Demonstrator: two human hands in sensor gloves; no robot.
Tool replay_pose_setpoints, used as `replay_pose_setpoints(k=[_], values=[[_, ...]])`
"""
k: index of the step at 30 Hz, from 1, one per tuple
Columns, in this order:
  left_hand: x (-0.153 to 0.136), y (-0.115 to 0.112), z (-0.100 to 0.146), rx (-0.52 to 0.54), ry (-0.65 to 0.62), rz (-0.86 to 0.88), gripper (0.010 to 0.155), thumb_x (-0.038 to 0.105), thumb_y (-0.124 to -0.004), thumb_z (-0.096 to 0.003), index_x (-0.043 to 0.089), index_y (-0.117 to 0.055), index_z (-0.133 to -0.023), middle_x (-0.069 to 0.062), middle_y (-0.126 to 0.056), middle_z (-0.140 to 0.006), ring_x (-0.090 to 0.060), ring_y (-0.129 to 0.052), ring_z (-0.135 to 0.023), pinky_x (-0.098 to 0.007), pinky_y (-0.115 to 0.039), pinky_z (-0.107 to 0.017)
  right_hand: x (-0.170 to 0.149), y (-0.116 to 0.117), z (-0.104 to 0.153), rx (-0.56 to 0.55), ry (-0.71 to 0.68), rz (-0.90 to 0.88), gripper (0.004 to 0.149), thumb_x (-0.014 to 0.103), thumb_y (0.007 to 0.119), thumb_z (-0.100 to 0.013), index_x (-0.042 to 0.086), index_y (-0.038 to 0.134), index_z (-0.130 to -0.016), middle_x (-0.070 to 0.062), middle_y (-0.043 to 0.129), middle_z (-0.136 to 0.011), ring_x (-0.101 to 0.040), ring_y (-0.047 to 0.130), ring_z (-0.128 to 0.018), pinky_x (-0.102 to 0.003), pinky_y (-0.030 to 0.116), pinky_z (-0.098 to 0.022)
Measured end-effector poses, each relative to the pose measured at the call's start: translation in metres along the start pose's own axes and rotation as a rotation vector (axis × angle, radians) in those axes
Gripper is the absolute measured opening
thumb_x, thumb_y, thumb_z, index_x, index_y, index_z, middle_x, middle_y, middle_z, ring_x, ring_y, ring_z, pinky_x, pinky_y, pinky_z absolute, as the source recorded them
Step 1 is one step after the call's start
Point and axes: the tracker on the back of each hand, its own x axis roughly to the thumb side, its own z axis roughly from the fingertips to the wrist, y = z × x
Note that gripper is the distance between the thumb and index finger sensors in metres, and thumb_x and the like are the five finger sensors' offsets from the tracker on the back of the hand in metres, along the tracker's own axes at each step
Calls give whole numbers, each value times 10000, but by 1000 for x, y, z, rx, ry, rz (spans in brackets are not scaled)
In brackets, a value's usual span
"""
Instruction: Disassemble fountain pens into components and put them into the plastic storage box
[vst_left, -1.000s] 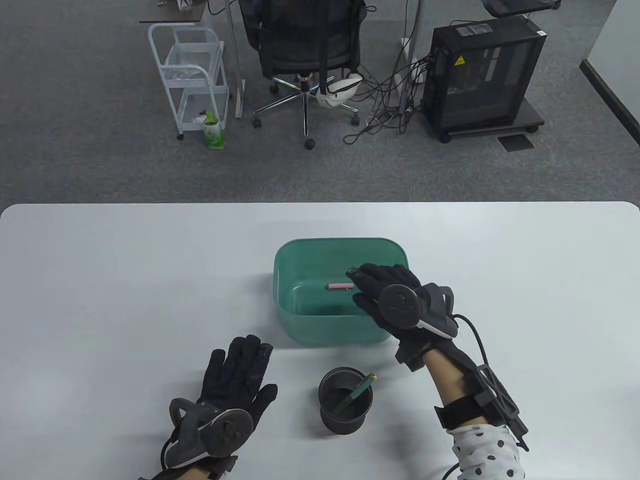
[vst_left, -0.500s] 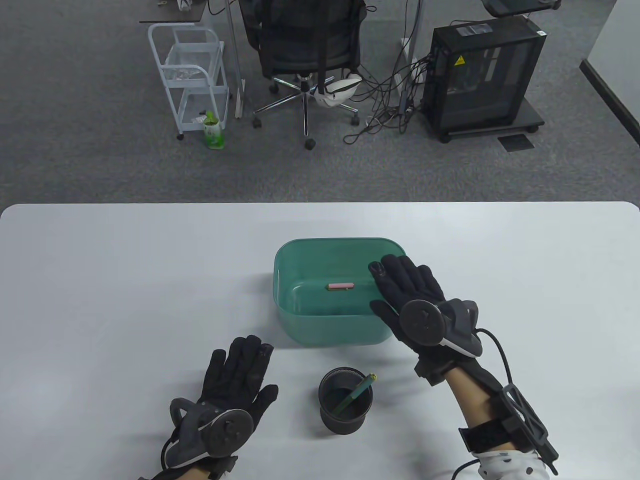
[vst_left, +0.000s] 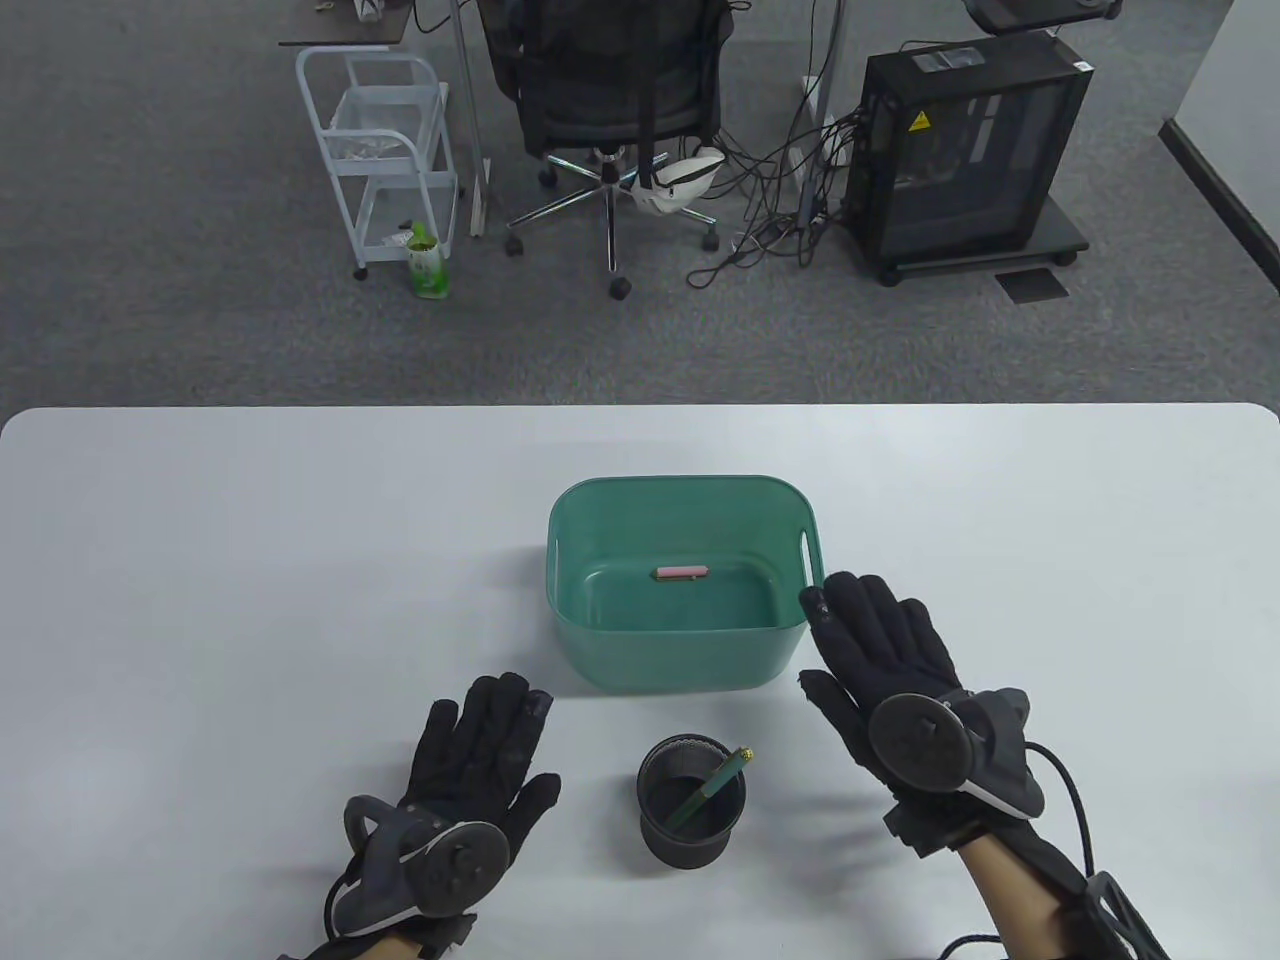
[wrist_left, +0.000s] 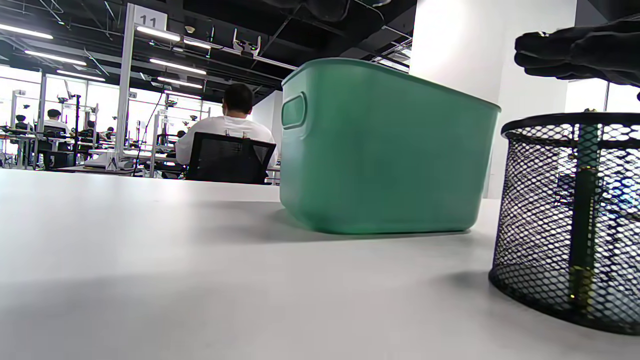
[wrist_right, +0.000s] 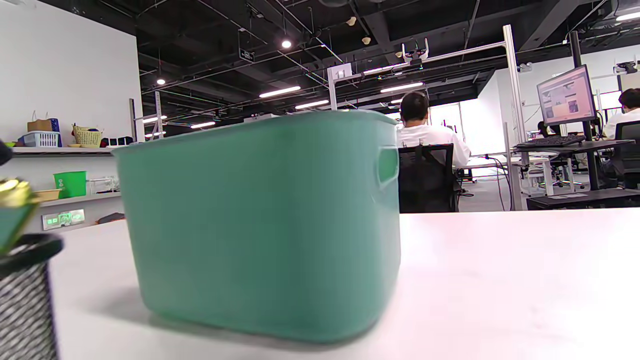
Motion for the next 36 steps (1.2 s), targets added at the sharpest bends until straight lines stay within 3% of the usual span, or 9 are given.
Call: replay_pose_setpoints(k=[15, 26, 36], values=[[2, -2, -1, -12, -15, 1, 710, 523, -405, -678, 139, -316, -1268, -156, -364, -1337, -389, -339, -1217, -560, -241, -877, 11, 34, 45, 6, 6, 21, 657, 510, 513, -594, 261, 428, -1196, -32, 336, -1245, -284, 364, -1151, -464, 290, -850], [3, -1, -1, -6, -11, -9, 712, 524, -404, -678, 136, -316, -1269, -159, -367, -1337, -389, -338, -1218, -561, -239, -877, 8, 52, 55, 24, 17, 17, 656, 510, 516, -590, 258, 438, -1191, -35, 350, -1241, -284, 377, -1145, -465, 302, -846], [7, -3, -2, -9, -3, -43, 713, 525, -402, -676, 136, -316, -1268, -155, -368, -1336, -388, -343, -1217, -562, -240, -877, 6, 53, 56, 36, 28, 15, 650, 503, 516, -589, 259, 439, -1187, -31, 349, -1238, -285, 377, -1143, -462, 303, -845]])
